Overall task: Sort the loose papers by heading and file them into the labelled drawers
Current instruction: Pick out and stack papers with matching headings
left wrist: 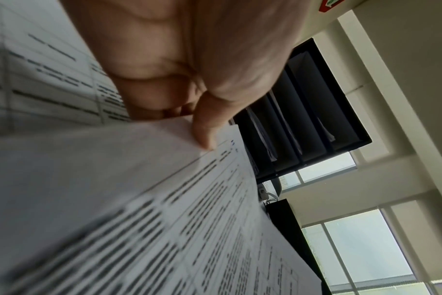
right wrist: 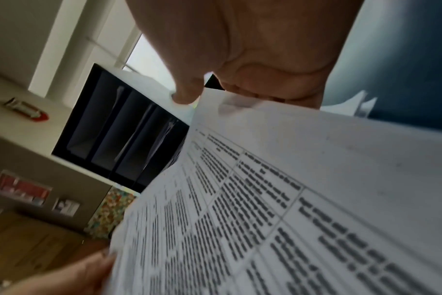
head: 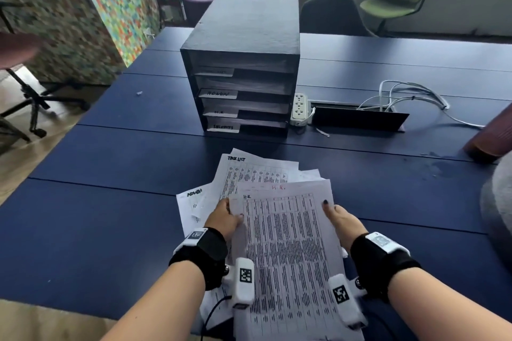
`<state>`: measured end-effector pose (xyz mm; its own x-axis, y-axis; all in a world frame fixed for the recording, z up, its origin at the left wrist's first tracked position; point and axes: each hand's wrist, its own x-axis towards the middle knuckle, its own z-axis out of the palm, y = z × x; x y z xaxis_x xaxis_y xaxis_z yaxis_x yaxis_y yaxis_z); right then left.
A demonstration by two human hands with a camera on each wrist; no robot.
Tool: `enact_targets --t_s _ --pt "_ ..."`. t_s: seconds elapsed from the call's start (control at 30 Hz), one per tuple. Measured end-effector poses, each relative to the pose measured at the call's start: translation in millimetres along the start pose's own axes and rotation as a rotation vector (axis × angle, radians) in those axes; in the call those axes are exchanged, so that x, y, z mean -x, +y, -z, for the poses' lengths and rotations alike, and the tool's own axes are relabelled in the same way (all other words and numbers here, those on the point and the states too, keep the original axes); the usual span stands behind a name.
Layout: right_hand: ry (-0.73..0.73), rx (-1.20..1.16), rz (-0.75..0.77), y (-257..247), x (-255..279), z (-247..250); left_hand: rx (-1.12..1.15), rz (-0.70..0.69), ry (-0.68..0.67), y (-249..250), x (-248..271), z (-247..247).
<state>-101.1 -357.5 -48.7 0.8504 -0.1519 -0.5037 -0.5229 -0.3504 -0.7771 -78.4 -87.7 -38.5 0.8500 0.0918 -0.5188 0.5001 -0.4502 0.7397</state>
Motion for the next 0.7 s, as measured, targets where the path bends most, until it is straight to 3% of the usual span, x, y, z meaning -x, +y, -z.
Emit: enact_targets --t_s 0.1,0.17,0.33,0.53,0.7 --pt "-0.049 0.158 0.027 -2 4 -8 -0.039 -0.081 0.017 9 2 0" --pt "-0.004 0.232 0.023 -2 4 -10 -0.018 -0.092 0.067 9 1 1" --pt "0.163 0.177 -0.054 2 -3 4 -0.179 -0.016 0.375 -2 -18 24" --pt "0.124 0.026 -0.134 13 -16 19 -0.051 0.084 0.3 -3 -27 28" --pt "0.099 -0.107 -0.171 19 -26 21 -0.227 0.095 0.426 2 -30 21"
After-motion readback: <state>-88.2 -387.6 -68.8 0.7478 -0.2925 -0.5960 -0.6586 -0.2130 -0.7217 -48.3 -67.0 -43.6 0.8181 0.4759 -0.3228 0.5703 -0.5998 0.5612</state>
